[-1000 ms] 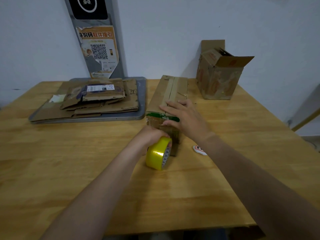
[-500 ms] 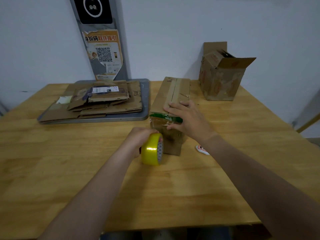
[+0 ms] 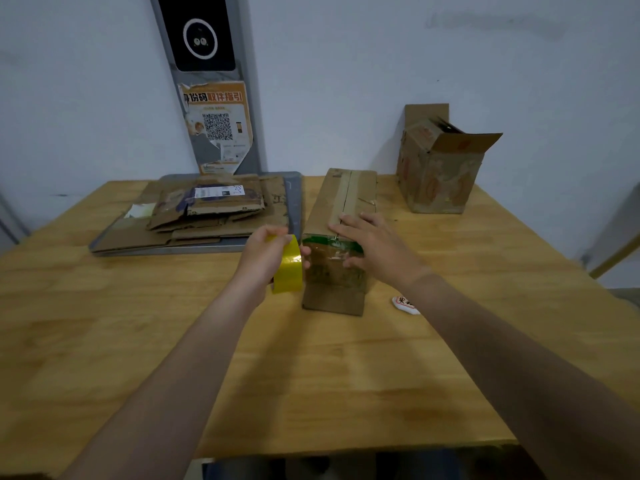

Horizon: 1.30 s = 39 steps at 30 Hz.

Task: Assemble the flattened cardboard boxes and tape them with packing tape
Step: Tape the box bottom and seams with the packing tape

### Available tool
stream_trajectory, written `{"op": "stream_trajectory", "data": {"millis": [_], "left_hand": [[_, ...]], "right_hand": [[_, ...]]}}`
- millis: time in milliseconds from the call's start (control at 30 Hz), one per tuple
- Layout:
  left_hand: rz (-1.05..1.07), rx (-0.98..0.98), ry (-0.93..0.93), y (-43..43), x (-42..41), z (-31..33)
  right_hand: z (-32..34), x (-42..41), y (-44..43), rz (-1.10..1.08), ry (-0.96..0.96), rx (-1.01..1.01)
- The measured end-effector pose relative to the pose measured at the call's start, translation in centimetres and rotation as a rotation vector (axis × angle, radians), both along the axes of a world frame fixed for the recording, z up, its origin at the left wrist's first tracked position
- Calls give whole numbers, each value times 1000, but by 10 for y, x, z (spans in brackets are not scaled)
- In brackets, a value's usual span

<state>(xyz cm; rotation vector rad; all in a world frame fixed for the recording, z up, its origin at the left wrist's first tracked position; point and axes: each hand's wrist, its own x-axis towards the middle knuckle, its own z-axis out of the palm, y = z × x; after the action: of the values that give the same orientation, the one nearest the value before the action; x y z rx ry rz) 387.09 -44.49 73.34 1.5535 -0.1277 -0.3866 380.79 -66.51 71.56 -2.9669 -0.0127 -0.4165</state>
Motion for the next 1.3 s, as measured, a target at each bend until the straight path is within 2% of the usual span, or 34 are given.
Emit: {"op": "stream_trajectory", "data": {"millis": [67,100,167,200,267,333,433,533,667,833,967,1167,1300], "left_hand": [[-36,46,-50,6,-6,5],[-48,78,-80,9,-9,7],[-75,140,-142,15,-17,12],[-91,154,-170,17,-22,15],[-100,157,-236,15,-33,22],[-77,162,-321,10,-42,27],[-56,127,-403,1,-53,32],[2,13,-404,-5,-59,34],[95,34,-626,-17,-60,35],[119,18,-753,-28,-60,25],[48,-4,-582,-37,-50,15],[-75,-44,-461,-45,-38,1],[-126,-139,-277,-41,-29,0]], "right_hand": [[7,-10,8,-48,-81,-43],[10,-16,16,-73,-168,16],[12,-29,34,-64,-285,274],[13,-35,43,-30,-251,442],[13,-44,59,55,-56,773],[13,-50,71,113,68,982],[11,-51,82,192,-50,1161],[8,-56,89,292,-126,1278],[6,-58,87,317,-222,1188],[12,-51,73,126,-27,1167],[12,-53,61,118,14,1185],[21,-54,50,126,40,1155],[20,-57,40,85,49,1032]]}}
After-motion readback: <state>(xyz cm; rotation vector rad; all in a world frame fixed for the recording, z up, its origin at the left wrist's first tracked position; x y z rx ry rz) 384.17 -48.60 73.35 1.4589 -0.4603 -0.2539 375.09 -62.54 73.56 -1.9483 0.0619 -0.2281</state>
